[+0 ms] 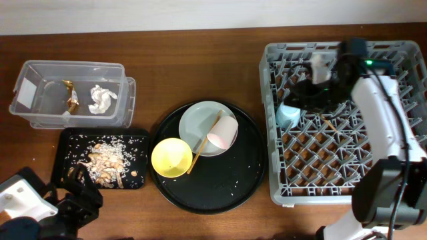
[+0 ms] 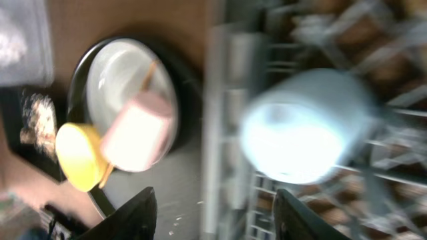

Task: Sort waste into correct bins and load items into the dishwasher rack
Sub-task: 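Carry the chopsticks to the rack and lay them between the tines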

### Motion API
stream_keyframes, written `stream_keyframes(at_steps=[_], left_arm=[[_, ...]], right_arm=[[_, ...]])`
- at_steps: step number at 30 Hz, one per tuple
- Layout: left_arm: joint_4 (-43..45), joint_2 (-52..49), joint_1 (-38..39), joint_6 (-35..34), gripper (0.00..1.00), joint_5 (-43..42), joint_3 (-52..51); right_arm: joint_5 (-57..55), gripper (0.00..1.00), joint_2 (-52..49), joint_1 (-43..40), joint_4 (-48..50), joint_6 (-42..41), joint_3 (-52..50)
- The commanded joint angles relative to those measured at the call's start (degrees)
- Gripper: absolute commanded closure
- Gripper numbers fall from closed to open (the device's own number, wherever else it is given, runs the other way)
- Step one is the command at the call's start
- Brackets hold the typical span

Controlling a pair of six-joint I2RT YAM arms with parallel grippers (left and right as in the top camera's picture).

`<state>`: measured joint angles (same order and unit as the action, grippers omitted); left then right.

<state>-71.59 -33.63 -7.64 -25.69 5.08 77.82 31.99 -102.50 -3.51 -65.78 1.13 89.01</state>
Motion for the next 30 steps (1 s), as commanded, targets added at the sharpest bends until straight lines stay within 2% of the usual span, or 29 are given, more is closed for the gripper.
stream_keyframes(at_steps=[1, 4, 6, 7, 8, 11, 12, 13, 15, 16, 17, 19, 21, 27, 30], left_arm=[[0.39, -1.31, -0.04, 1.11, 0.29, -1.86, -2.32], [0.42, -1.57, -0.04, 1.14, 0.29, -1.86, -5.29], [0.42, -1.57, -0.04, 1.14, 0.29, -1.86, -6.19], [0.37, -1.57, -0.04, 1.14, 0.29, -1.86, -6.25], [0.39, -1.57, -0.04, 1.14, 0.29, -1.86, -6.34], [0.33, -1.57, -0.04, 1.16, 0.29, -1.86, -6.34], [0.33, -1.57, -0.04, 1.16, 0.29, -1.86, -6.34], [0.33, -1.57, -0.04, 1.14, 0.29, -1.86, -6.34], [0.33, -1.57, -0.04, 1.14, 0.29, -1.88, -6.34], [0.33, -1.57, -0.04, 1.14, 0.29, -1.86, -6.34], [0.33, -1.57, -0.04, 1.14, 0.29, -1.88, -6.34], [0.26, -1.57, -0.04, 1.14, 0.29, -1.86, -6.34], [-0.26, -1.57, -0.04, 1.16, 0.28, -1.86, -6.34], [-0.48, -1.57, -0.04, 1.16, 0.28, -1.86, -6.34], [-0.48, -1.57, -0.04, 1.16, 0.28, -1.84, -6.34]], right_arm=[[3.28, 0.44, 1.05, 8.9, 1.75, -0.87, -0.07], [-6.05, 0.44, 0.98, 20.46, 7.37, -14.12, -0.09], [-8.72, 0.39, 0.92, 28.09, 9.97, -20.0, -0.09], [-8.72, 0.29, 0.87, 30.82, 10.8, -24.96, -0.09], [-8.72, 0.02, 0.87, 33.33, 11.82, -28.26, -0.09], [-9.6, 0.02, 0.74, 38.05, 14.47, -31.15, -0.11], [-13.29, 0.25, 0.74, 39.47, 14.45, -34.36, -0.17], [-21.29, 0.48, 0.74, 41.79, 14.43, -41.18, -1.01], [-29.4, 0.52, 0.42, 45.03, 15.63, -48.61, -3.13], [-31.65, 0.56, -0.17, 47.3, 19.26, -51.39, -5.6], [-32.37, 0.6, -0.87, 48.61, 22.71, -52.33, -7.37], [-35.12, 0.6, -3.37, 50.6, 28.48, -55.17, -10.38], [-38.51, 0.6, -7.45, 50.69, 29.66, -56.33, -10.6], [-38.71, 0.61, -16.2, 50.73, 30.75, -59.1, -10.62], [-37.79, 0.76, -15.54, 50.73, 31.08, -58.55, -9.62]])
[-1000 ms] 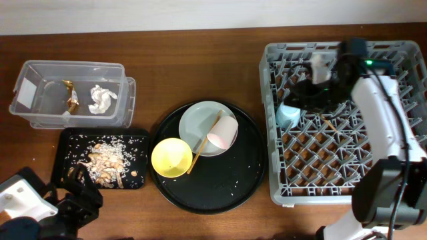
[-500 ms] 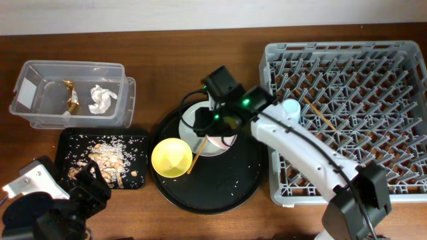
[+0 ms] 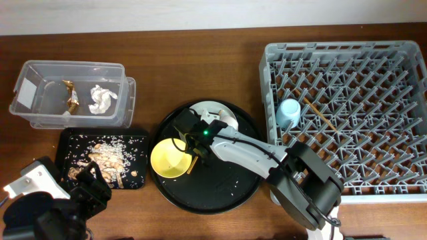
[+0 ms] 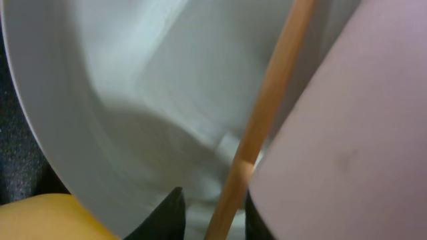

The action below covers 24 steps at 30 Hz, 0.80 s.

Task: Sort waste into correct bins and load items into the dishwasher rack
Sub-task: 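Carry the chopsticks to the rack and lay them between the tines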

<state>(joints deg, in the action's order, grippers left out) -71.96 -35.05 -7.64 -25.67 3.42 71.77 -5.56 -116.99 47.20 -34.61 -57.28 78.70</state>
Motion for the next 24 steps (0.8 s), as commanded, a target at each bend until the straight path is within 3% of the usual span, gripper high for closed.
stream_keyframes(at_steps=[1, 4, 7, 11, 14, 16, 20, 24], left_arm=[[-0.11, -0.15, -0.04, 1.14, 0.28, -0.17, -0.28], [-0.04, -0.15, -0.04, 1.14, 0.28, -0.15, -0.28], [0.17, -0.15, -0.04, 1.14, 0.28, -0.17, -0.28], [0.13, -0.15, -0.04, 1.11, 0.28, -0.22, -0.28], [-0.13, -0.15, -0.04, 1.11, 0.28, -0.98, -0.28], [-0.11, -0.15, -0.04, 1.09, 0.28, -1.11, -0.28], [-0.15, -0.15, -0.04, 1.09, 0.28, -1.09, -0.28], [-0.57, -0.15, -0.04, 1.11, 0.28, -1.07, -0.55]], right_arm=[[-0.07, 0.8, -0.57, 0.02, -0.39, -0.02, 1.27], [-0.04, 0.94, 2.99, 0.04, -0.52, 4.11, 2.56], [1.01, 0.96, 6.54, 0.02, -0.55, 8.37, 4.22], [0.96, 0.96, 16.81, -2.89, -3.32, 27.3, 6.78], [0.04, 0.96, 28.35, -14.05, -16.31, 44.59, 6.88], [-2.23, 0.96, 31.15, -28.06, -25.2, 53.64, 6.88], [-2.21, 0.96, 26.71, -43.93, -24.61, 69.02, 6.38], [-0.35, 0.95, 17.66, -51.39, -20.44, 70.55, 6.38]])
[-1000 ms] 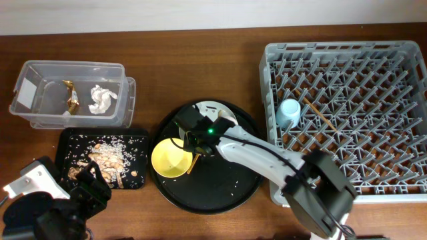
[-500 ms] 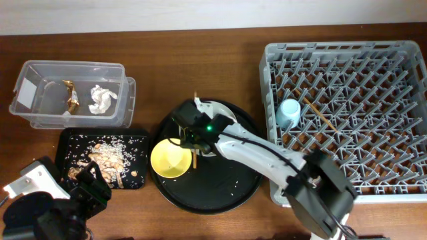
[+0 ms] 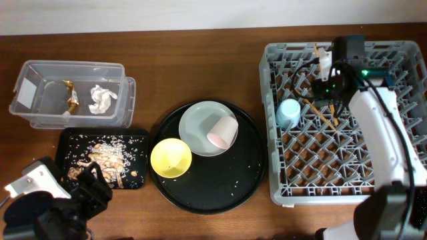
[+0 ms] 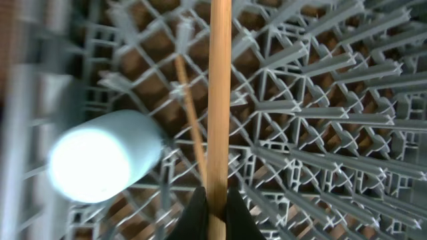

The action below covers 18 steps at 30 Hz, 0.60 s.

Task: Sort waste into correct bins and load items into the dishwasher rack
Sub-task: 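Carry the chopsticks to the rack and lay them between the tines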

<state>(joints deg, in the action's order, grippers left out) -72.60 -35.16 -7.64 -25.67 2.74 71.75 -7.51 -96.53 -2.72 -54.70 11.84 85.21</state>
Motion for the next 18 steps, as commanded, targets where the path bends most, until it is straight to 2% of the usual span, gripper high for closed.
stream_keyframes(at_steps=[1, 4, 5, 6, 7, 9, 10, 12, 13, 15, 18], left_arm=[[0.09, -0.04, -0.04, 1.11, 0.28, -0.39, -0.68], [0.09, -0.04, -0.04, 1.14, 0.28, -0.37, -0.74], [0.09, -0.04, -0.04, 1.14, 0.28, -0.37, -0.74], [0.07, -0.02, -0.04, 1.14, 0.28, -0.37, -0.74], [0.02, -0.04, -0.04, 1.14, 0.28, -0.39, -0.74], [0.02, -0.04, -0.04, 1.14, 0.28, -0.39, -0.74], [0.0, -0.04, -0.04, 1.14, 0.28, -0.39, -0.74], [-0.13, -0.04, -0.04, 1.14, 0.28, -0.39, -0.74], [-0.13, -0.04, -0.04, 1.14, 0.28, -0.37, -0.74], [-0.2, -0.04, -0.04, 1.16, 0.28, -0.39, -0.74], [-0.37, -0.04, -0.04, 1.16, 0.28, -0.37, -0.74]], right_arm=[[3.02, 0.92, -4.39, -1.44, -0.74, 1.42, -0.13], [4.2, 0.8, -7.74, -1.44, -1.31, 1.22, -0.13], [6.21, 0.45, -7.82, -1.42, -1.7, 1.22, -0.13], [6.21, 0.37, -7.82, -1.44, -1.9, 1.22, -0.13], [6.21, 0.36, -7.82, -1.44, -1.86, 1.22, -0.13], [6.21, 0.37, -7.82, -1.44, -3.23, 1.2, -0.13], [6.19, 0.4, -7.82, -1.44, -6.6, -0.31, -0.13], [5.64, 0.49, -7.82, -1.44, -13.88, -8.13, -0.13], [5.16, 0.59, -7.82, -1.44, -16.02, -10.1, -0.13], [5.14, 0.73, -7.82, -1.44, -19.91, -13.0, -0.13], [-0.87, 0.76, -7.82, -1.44, -20.9, -15.28, -0.15]])
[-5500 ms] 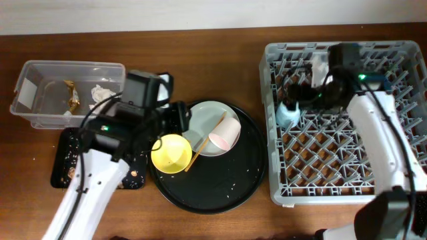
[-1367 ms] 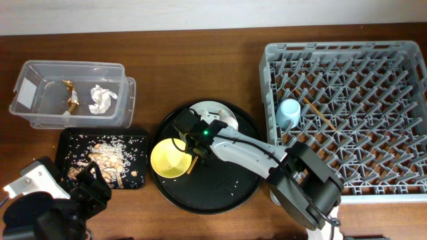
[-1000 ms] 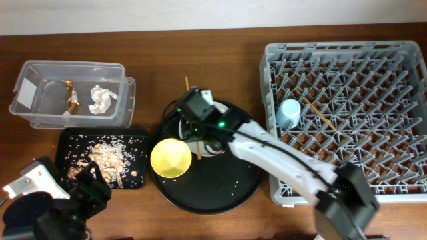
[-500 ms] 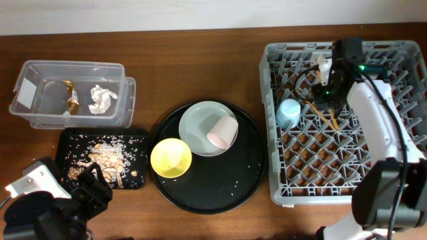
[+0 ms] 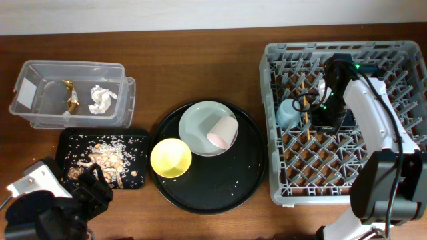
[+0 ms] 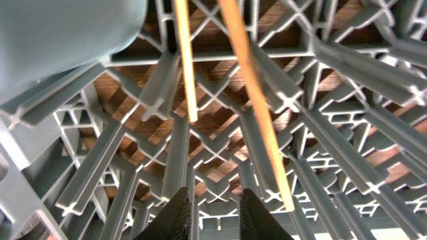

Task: Sort waste into correct bins and load items into the dishwasher rack
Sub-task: 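Carry the chopsticks to the rack and lay them between the tines, then grasp the pink cup with the left gripper and lift it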

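Observation:
Over the left part of the grey dishwasher rack [image 5: 279,190] my right gripper [image 5: 326,112] stands open and holds nothing. Two wooden chopsticks lie side by side on the rack's grid just ahead of its fingers: one [image 6: 185,67] and the other [image 6: 259,120]. A light blue cup [image 5: 288,112] rests in the rack beside them, also the blue cup [image 6: 60,33] at the wrist view's top left. A pink cup [image 5: 223,131] lies on a pale plate [image 5: 197,119] next to a yellow bowl [image 5: 171,157] on the round black tray [image 5: 227,183]. My left gripper [image 5: 85,193] sits at the table's front left corner.
A clear bin [image 5: 73,115] holding a crumpled tissue and a wrapper stands at the back left. In front of it is a black rectangular tray [image 5: 137,140] with rice and food scraps. The rack's upright tines surround my right gripper.
My right gripper was shut on a chopstick held above the rack. Now it is open, lower in the rack, and that chopstick lies on the grid beside the other one.
My right gripper was open over the rack by the blue cup, with a chopstick still on the plate. Then it was at the plate, fingers around that chopstick. Then it held it over the rack, and now the chopstick rests there, let go.

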### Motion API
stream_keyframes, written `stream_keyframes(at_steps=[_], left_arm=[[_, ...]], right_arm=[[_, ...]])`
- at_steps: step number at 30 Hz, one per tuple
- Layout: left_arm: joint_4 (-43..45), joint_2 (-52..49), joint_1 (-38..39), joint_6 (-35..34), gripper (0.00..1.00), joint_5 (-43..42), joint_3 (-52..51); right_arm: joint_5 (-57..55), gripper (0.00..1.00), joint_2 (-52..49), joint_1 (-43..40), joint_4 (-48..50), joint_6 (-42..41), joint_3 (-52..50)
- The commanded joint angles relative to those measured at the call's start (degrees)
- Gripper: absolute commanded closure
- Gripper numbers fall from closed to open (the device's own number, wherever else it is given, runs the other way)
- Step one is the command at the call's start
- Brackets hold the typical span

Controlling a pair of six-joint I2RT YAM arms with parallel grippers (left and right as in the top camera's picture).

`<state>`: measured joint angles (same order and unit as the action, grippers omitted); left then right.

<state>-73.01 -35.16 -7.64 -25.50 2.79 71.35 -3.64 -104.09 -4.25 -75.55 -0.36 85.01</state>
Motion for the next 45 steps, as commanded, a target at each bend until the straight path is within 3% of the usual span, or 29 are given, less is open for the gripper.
stream_keyframes(at_steps=[1, 3, 7, 9, 11, 19, 21, 22, 24, 26, 29, 31, 33, 36, 38, 41, 45], left_arm=[[0.04, -0.04, -0.04, 1.01, 0.28, -0.42, -0.35], [0.04, -0.04, -0.04, 1.86, 0.28, -0.2, -0.35], [0.07, -0.04, -0.04, 1.84, 0.28, -0.2, -0.35], [0.07, -0.04, -0.04, 1.84, 0.28, -0.2, -0.35], [0.09, -0.04, -0.04, 1.84, 0.28, -0.17, -0.35], [0.5, -0.02, -0.04, 1.81, 0.28, -0.22, -0.35], [0.72, -0.04, -0.04, 1.81, 0.28, -0.72, -0.35], [1.07, -0.04, -0.04, 1.86, 0.28, -2.73, -0.35], [2.71, -1.07, -0.04, 3.15, 0.28, -13.49, -0.46], [2.91, -5.11, -0.02, 3.37, 0.29, -25.53, -0.46], [3.13, -13.81, 0.42, 5.9, 0.3, -40.79, -0.85], [5.4, -18.8, 5.09, 5.86, 0.3, -43.12, -1.09], [9.86, -24.17, 13.33, 4.76, 0.3, -42.86, -1.09], [13.33, -34.25, 26.05, -0.92, 0.3, -29.55, -1.09], [22.38, -42.64, 33.22, -5.64, 0.3, -26.51, -1.16], [31.74, -54.03, 35.65, -12.94, 0.3, -26.34, -1.16], [40.81, -63.39, 35.6, -15.04, 0.33, -26.93, -1.16]], right_arm=[[-6.75, 0.73, -0.26, 0.09, 0.83, -3.39, 0.04], [-8.33, 0.66, -0.33, 0.02, 1.25, -3.34, -0.76], [-8.28, 0.66, -0.33, 0.04, 3.43, -3.37, -3.87], [-6.05, 0.71, -0.33, 0.04, 5.25, -3.3, -4.85], [-6.03, 0.96, -0.33, 0.04, 5.25, -3.34, -4.33], [0.74, 0.94, -0.31, 0.09, -2.58, -3.39, 2.99], [5.27, 0.73, -0.31, 0.09, -1.6, -3.34, 3.54], [11.5, 0.51, -0.31, 0.09, -1.4, -2.95, 5.25], [15.52, 0.36, -0.31, 0.09, -1.42, -2.95, 9.55], [15.69, 0.02, -0.31, 0.09, -0.46, -2.99, 12.96], [15.65, 0.02, -0.33, 0.09, -0.52, -3.13, 12.92], [15.65, 0.02, -0.31, 0.09, -0.52, -3.13, 12.92], [15.65, 0.02, -0.31, 0.09, -0.52, -3.13, 12.92], [15.65, 0.02, -0.33, 0.09, -0.52, -3.13, 12.92], [15.65, 0.02, -0.31, 0.09, -0.52, -3.13, 12.92], [15.65, 0.02, -0.31, 0.09, -0.52, -3.13, 12.92], [15.65, 0.02, -0.31, 0.09, -0.52, -3.13, 12.92]])
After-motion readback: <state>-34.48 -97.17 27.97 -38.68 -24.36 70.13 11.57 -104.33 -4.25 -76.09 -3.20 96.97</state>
